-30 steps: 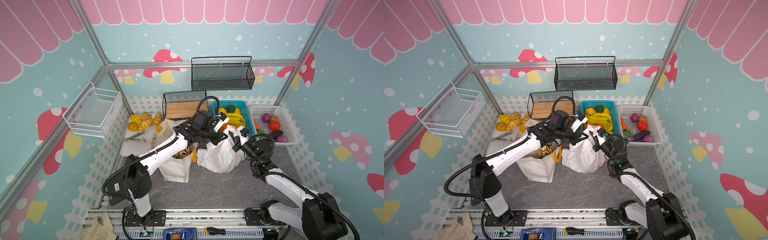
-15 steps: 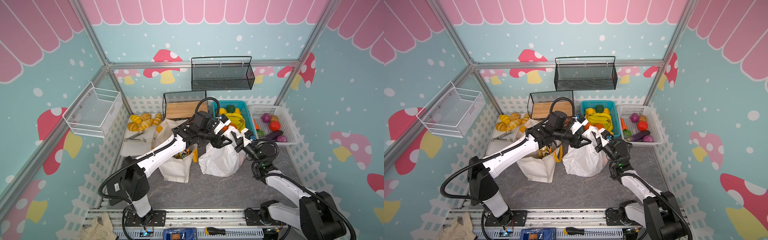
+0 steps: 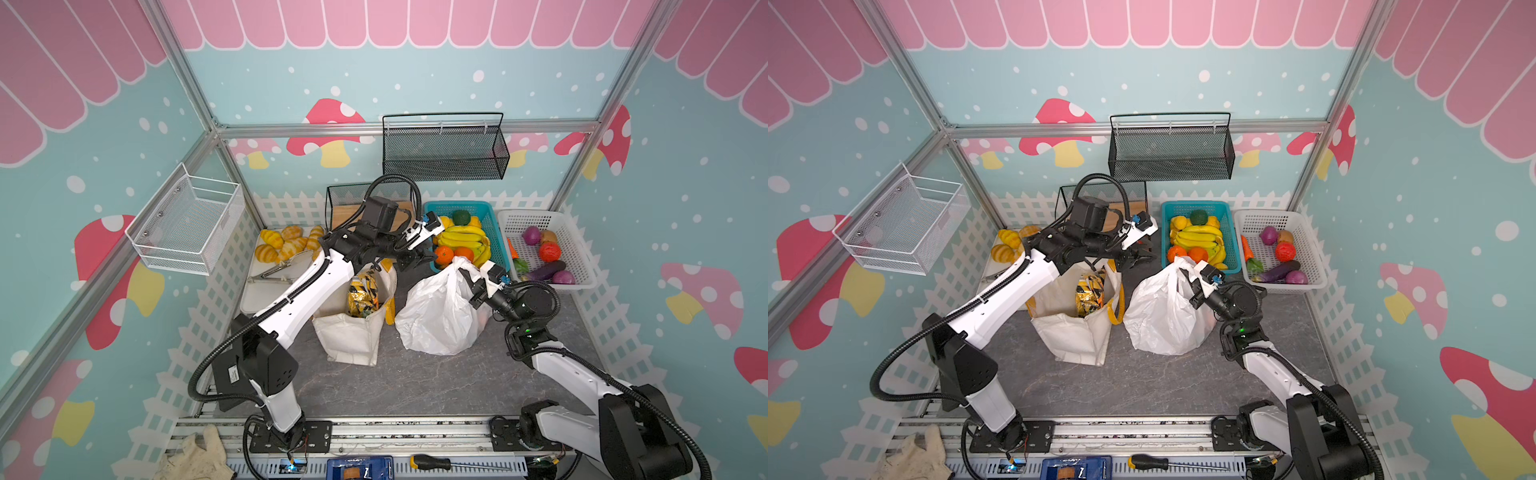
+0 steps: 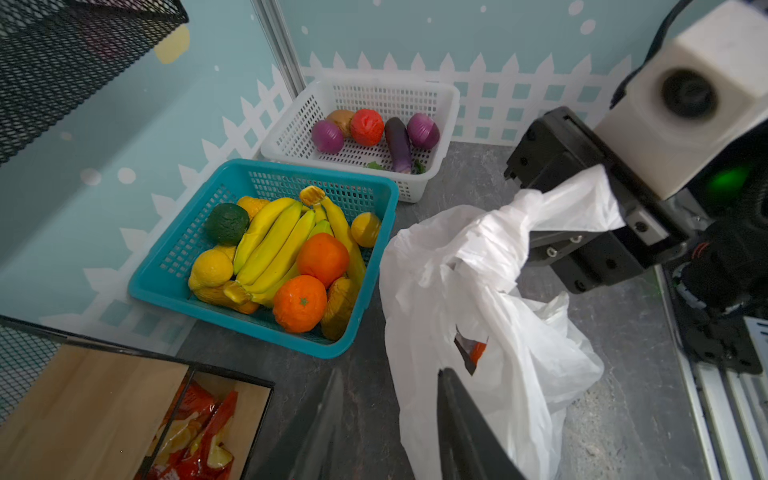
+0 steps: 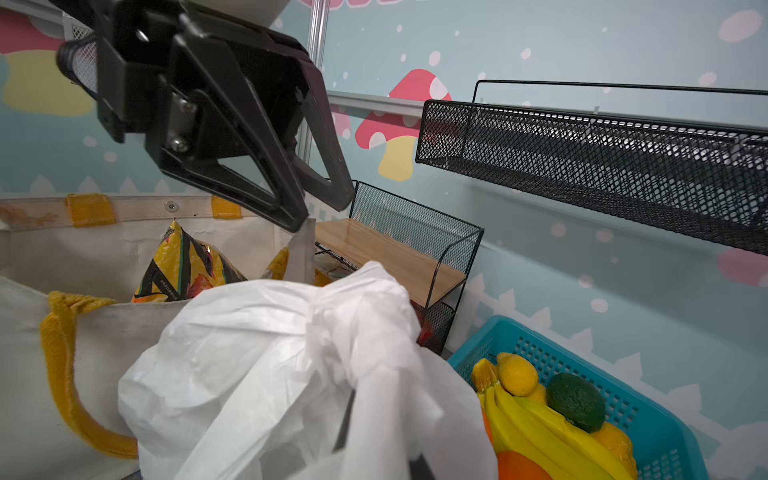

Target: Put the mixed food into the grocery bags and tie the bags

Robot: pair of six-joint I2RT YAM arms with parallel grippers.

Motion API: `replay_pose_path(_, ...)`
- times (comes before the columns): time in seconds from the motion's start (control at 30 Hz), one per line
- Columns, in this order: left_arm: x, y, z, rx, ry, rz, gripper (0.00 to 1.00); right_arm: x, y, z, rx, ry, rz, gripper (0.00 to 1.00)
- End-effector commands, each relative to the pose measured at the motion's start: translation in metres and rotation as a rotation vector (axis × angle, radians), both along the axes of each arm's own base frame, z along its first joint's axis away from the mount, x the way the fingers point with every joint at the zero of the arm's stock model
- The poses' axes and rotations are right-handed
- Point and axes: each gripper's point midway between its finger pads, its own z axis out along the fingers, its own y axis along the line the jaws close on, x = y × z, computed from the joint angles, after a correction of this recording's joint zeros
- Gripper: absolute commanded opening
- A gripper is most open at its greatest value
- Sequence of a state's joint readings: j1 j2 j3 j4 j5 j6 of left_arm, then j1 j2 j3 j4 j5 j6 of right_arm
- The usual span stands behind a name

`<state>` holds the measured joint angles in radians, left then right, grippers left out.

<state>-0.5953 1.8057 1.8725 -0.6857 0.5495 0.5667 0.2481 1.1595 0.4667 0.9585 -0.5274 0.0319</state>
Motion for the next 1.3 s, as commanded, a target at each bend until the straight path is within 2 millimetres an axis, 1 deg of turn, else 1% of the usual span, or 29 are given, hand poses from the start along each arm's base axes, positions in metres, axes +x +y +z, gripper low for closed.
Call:
replay_pose_path(0.0,-0.014,-0.009,-0.027,0.087,0.017,-0.127,0.34,-0.006,-0.001,0.021,0.028,-0.060,0.016,0.00)
replay_pose_path(0.13,-0.031,-0.024,-0.039,0.127,0.000,-0.202,0.33,-0.006,-0.002,0.027,0.057,-0.048,0.017,0.00)
replay_pose_path(0.2,-0.038,-0.029,-0.039,0.114,0.012,-0.228,0.34,-0.006,-0.002,0.029,0.066,-0.047,0.015,0.00)
replay_pose_path(0.27,-0.043,-0.031,-0.038,0.100,0.025,-0.244,0.36,-0.005,-0.003,0.031,0.071,-0.045,0.011,0.00)
replay_pose_path(0.4,-0.038,-0.040,-0.038,0.086,0.040,-0.216,0.45,-0.005,-0.004,0.031,0.077,-0.042,0.010,0.00)
replay_pose_path(0.53,-0.026,-0.050,-0.041,0.078,0.056,-0.166,0.44,-0.008,-0.003,0.033,0.094,-0.041,0.022,0.00)
replay_pose_path(0.63,-0.019,-0.054,-0.041,0.063,0.058,-0.143,0.42,-0.010,-0.001,0.034,0.101,-0.042,0.035,0.00)
replay_pose_path(0.7,-0.015,-0.055,-0.043,0.063,0.058,-0.130,0.42,-0.011,-0.001,0.034,0.104,-0.043,0.039,0.00)
replay_pose_path(0.83,-0.020,-0.059,-0.043,0.040,0.077,-0.162,0.51,-0.012,0.000,0.035,0.109,-0.043,0.044,0.00)
replay_pose_path(0.93,-0.027,-0.060,-0.042,0.019,0.093,-0.192,0.53,-0.010,-0.001,0.032,0.106,-0.039,0.034,0.00)
replay_pose_path(1.0,-0.024,-0.061,-0.043,0.018,0.092,-0.179,0.48,-0.010,-0.001,0.032,0.104,-0.038,0.030,0.00)
replay_pose_path(1.07,-0.021,-0.060,-0.044,0.020,0.091,-0.163,0.38,-0.009,-0.001,0.031,0.097,-0.037,0.023,0.00)
replay_pose_path(1.27,-0.020,-0.057,-0.044,0.020,0.096,-0.154,0.17,-0.005,-0.006,0.028,0.072,-0.034,-0.017,0.00)
